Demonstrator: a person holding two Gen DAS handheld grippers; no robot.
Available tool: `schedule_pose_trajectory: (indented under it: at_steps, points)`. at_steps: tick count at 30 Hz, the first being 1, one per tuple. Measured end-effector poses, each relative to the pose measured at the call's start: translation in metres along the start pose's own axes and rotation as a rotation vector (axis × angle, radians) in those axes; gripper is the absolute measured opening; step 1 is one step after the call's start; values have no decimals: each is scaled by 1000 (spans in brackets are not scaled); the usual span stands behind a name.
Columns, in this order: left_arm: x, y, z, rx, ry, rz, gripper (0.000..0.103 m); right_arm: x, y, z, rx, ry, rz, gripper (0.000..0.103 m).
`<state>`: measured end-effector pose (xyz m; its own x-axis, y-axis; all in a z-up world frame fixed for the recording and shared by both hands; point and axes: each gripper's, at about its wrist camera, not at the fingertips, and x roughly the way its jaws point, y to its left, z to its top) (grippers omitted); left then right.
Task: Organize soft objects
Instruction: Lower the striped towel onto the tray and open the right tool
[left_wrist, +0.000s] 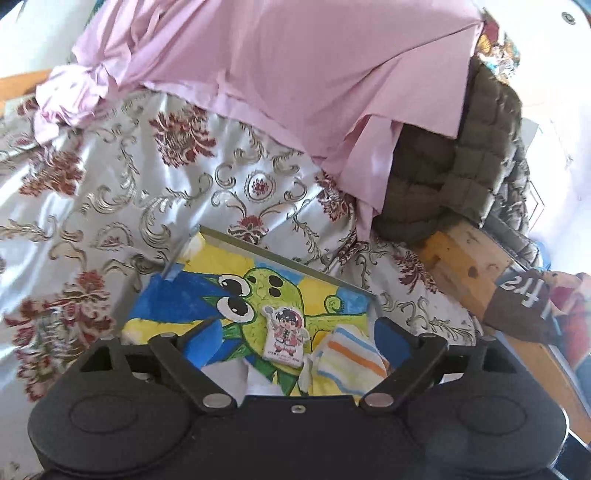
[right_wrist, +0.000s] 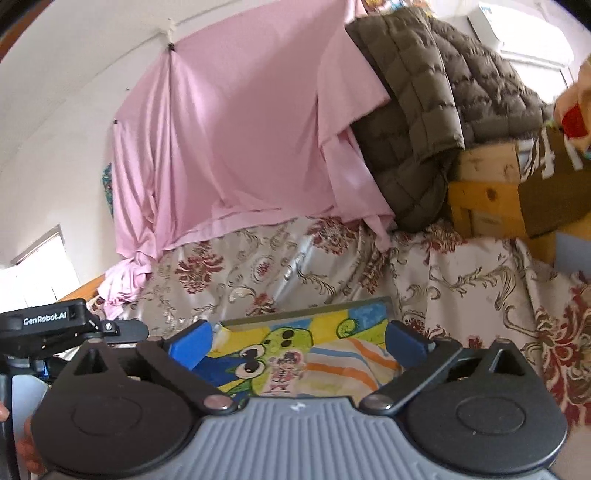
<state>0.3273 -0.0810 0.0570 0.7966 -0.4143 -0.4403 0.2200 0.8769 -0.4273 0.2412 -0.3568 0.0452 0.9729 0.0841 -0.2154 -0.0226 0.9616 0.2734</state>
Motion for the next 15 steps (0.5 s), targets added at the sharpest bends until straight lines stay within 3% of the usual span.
schedule_pose_trajectory:
  at_steps: [8,15]
  points:
    - [-65,-3,-32,40,-58,24,101,-61,26,-17,-37,-57,3,103]
    - [-107,5,-72,47,-79,55,102,-106,32,-47,-31,-32,-6,103]
